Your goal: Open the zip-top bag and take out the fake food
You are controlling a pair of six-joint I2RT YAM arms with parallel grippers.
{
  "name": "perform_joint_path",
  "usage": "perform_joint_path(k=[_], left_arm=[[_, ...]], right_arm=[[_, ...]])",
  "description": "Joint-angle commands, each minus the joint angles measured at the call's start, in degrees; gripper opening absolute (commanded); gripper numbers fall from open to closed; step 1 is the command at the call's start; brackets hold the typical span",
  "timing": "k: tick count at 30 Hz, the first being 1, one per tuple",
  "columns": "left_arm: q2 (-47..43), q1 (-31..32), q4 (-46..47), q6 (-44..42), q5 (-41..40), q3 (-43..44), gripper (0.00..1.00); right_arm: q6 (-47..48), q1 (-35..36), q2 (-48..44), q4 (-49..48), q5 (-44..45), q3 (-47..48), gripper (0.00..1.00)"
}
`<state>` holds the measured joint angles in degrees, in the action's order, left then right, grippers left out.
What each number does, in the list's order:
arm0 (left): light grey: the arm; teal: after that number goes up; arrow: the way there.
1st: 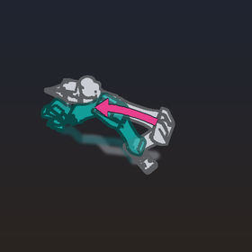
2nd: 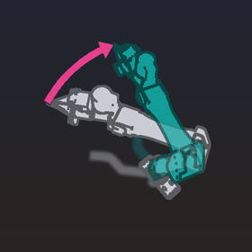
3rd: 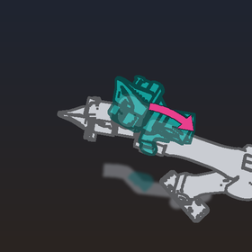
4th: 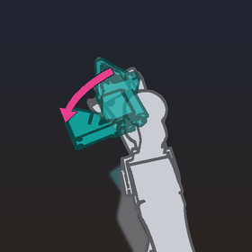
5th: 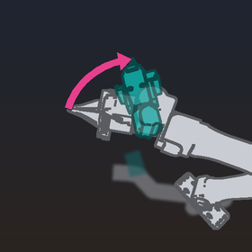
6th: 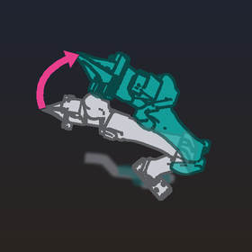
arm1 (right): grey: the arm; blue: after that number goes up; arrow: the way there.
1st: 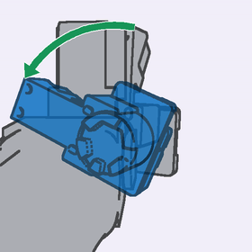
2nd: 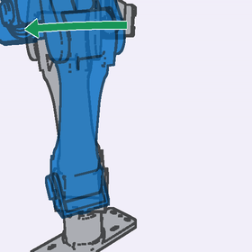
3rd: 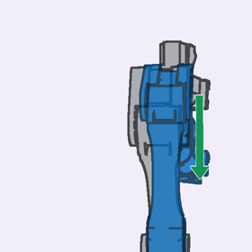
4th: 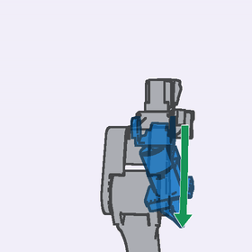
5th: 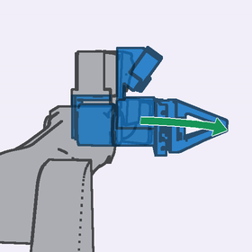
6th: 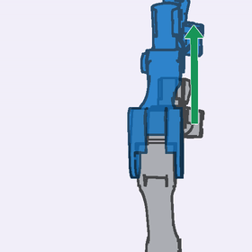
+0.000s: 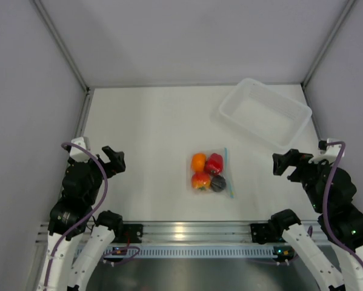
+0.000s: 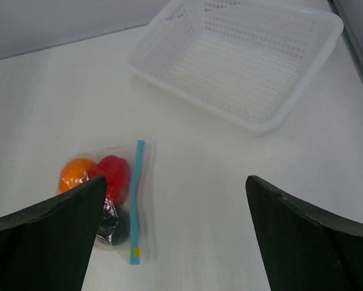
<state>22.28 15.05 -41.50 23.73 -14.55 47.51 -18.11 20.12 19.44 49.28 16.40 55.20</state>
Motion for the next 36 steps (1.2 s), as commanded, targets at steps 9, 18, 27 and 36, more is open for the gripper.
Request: perform_joint_path(k=[9,18,27,36], left_arm=[[0.4,1.2,2.7,0.3,0.0,-0.3,0.99],[2.8,1.7,2.6,0.6,0.1,-0.5,0.99],[2.9,1.8,2.6,0.7,0.0,-0.6,0.99],[3.1,2.2,2.6,0.7,0.0,-0.6,0.99]], right_arm=[[-2.9,0.3,-5.5,-11.6,-12.6,-8.3,0.99],[-17.6,0.3,0.9,-27.9,-32.0,-24.2,0.99],[-31.5,0.4,8.9,-48.7,-36.5,-44.4,0.99],[-33.8,1.0,20.4,-65.8,-36.7,-51.9,0.88]])
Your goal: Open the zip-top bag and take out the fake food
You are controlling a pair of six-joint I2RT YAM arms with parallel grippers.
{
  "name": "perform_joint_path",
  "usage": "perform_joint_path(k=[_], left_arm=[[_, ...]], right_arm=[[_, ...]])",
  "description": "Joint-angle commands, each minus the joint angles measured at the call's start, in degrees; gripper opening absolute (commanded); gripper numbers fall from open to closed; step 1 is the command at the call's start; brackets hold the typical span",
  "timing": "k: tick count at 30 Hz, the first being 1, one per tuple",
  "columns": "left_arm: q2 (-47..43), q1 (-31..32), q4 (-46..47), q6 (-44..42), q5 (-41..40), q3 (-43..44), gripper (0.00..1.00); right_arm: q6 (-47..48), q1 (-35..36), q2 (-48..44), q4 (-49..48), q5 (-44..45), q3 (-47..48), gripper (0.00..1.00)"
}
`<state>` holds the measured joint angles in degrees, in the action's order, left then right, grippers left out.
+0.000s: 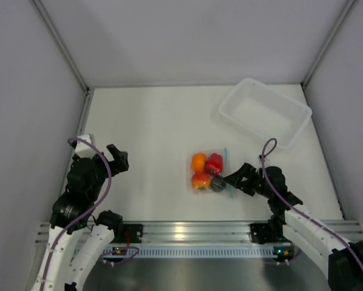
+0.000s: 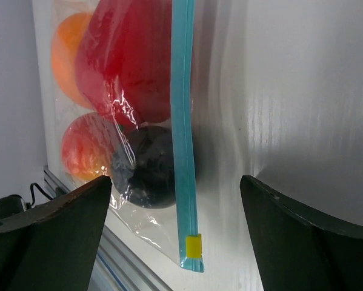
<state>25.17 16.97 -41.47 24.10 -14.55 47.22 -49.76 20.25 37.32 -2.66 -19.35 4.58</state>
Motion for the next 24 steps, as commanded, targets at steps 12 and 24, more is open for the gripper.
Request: perform_joint_path(k=[12,24], left_arm=[[0.3,0.7,2.6,0.4,-0.2,-0.3,0.99],[0.3,1.2,2.6,0.4,-0.6,-0.4,0.99]], right_arm=[[-3.4,9.3,11.5,-28.1,2.4,-3.7,0.58],[-0.7,10.8,14.2,-28.1,2.6,-1.1,0.02]])
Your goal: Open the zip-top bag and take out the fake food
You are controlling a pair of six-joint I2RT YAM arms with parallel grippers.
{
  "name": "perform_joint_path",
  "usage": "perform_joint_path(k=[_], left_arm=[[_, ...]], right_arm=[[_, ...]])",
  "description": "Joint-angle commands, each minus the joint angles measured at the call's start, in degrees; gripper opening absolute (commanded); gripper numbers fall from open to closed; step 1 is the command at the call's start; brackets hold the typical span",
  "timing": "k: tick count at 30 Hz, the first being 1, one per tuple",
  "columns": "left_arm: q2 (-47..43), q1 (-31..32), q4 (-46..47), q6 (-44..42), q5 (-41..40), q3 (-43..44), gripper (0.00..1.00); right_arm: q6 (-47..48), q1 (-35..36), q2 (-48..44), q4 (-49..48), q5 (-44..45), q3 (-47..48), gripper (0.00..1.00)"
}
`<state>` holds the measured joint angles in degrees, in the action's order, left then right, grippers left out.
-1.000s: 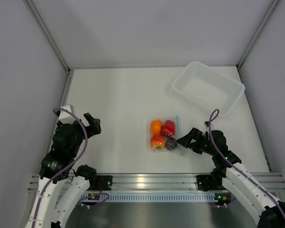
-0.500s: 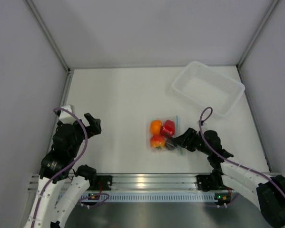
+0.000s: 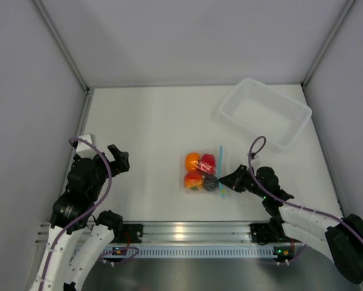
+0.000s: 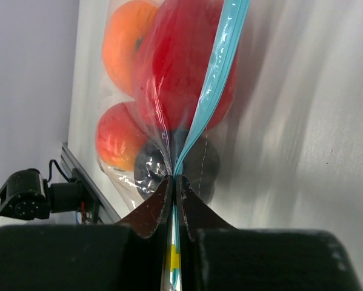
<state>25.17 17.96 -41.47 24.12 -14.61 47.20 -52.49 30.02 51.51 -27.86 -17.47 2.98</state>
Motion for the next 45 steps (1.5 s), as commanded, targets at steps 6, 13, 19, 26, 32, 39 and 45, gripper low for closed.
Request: perform_joint_path(k=[6,13,19,26,32,39,45], left_arm=[[0.8,0.3,2.6,0.3,0.2,-0.3,0.99],[5.1,0.3,3.2,-1.1,7.9,1.8,0.99],[14.9,0.3,10.1,2.9,25.6,5.5,0.99],[26.2,2.9,25.2,5.9,49.0,7.5,0.99],[32.3,21.8,26.9,-3.7,35.0,9.6,0.98],[30.5,37.2,40.8,-17.7,26.0,1.3,0.98],[29.1,37.2,52.6,-26.8,30.8,-4.6,0.99]], right_arm=[[7.3,1.5,-2.5,5.1,0.8,5.7,0.0],[21.1,3.5,-6.0,26.3,4.1,18.8,0.0],[31.5,8.3,-6.0,42.4,8.1,30.5,0.0],[37.9,18.0,-5.2,55.5,19.7,40.3,0.0],[37.5,25.6,-2.5,56.4,24.5,40.9,0.0],[37.8,29.0,-5.7,54.3,24.8,40.7,0.0],[38.0,29.0,-10.3,53.8,24.8,39.7,0.0]])
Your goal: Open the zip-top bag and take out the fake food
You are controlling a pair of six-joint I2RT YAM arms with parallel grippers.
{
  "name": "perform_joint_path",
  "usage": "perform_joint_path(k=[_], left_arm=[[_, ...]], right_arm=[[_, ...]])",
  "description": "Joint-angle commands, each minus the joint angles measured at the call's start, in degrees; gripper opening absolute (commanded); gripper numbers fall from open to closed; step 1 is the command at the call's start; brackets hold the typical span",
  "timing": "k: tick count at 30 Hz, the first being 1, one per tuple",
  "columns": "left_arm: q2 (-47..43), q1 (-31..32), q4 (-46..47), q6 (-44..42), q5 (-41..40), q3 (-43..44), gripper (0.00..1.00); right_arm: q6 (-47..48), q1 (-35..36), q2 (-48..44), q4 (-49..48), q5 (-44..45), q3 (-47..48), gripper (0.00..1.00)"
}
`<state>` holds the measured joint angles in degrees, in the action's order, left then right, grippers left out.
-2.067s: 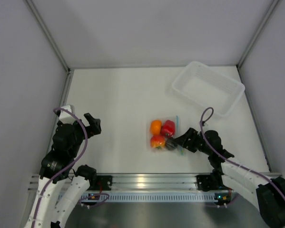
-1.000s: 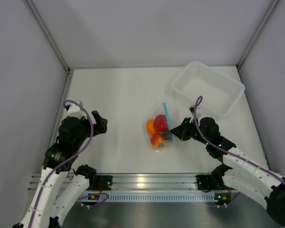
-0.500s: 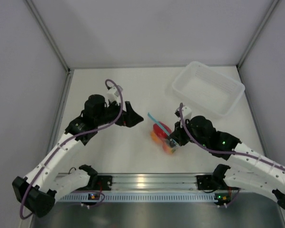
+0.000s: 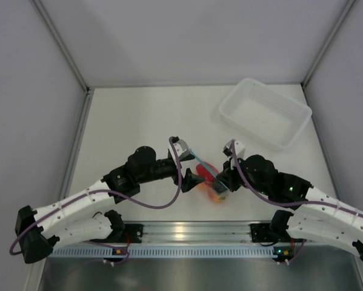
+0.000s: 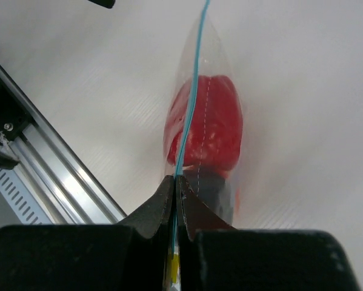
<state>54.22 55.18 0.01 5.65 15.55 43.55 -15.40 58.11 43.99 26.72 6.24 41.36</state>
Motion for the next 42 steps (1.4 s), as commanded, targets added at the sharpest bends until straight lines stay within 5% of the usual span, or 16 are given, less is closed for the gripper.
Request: perform_joint_path(k=[1,8,17,20,25,26,28,29,35,39,42], left_arm=[[0.7,0.0,11.4,-9.6,0.2,-0.5,0.99],[10.0,0.0,11.6,-19.3,5.7,3.4,0.99],[16.7,0.0,10.6,-19.7,14.6,4.8,0.98],[20.7,-0.1,8.5,-20.2,13.9,7.0,0.9],[25.1,-0.1,4.8,-20.9,14.9,10.5,0.61],[25.8,0.0,4.2,-21.0,15.3,10.9,0.53],[25.8,0.0,4.0,-21.0,15.2,10.9,0.12],[25.6,-0.1,3.9,-20.4,15.0,10.9,0.0],[23.8,0.0,3.8,-20.3,15.8,10.6,0.0],[20.8,-0.1,1.1,-20.2,15.9,10.4,0.0],[19.3,-0.1,-1.9,-20.0,16.2,10.6,0.0]], right_arm=[[1.2,0.9,-3.3,-0.9,0.9,1.3,0.0],[3.0,1.0,-4.9,-0.7,-1.1,1.5,0.0],[3.2,0.9,-5.2,0.7,-1.2,1.2,0.0],[2.8,1.0,-5.8,0.4,-1.4,0.8,0.0],[2.5,1.0,-6.2,0.2,-1.8,0.3,0.0],[2.4,1.0,-6.2,0.2,-1.8,0.2,0.0],[2.3,1.0,-6.4,0.2,-1.7,0.1,0.0],[2.2,1.0,-6.5,0.2,-1.6,-0.1,0.0],[1.7,1.0,-7.4,-0.1,-0.9,-0.3,0.0],[0.8,1.0,-11.1,-1.9,2.5,-1.3,0.38],[1.0,1.0,-16.3,-3.2,1.8,-2.4,0.45]])
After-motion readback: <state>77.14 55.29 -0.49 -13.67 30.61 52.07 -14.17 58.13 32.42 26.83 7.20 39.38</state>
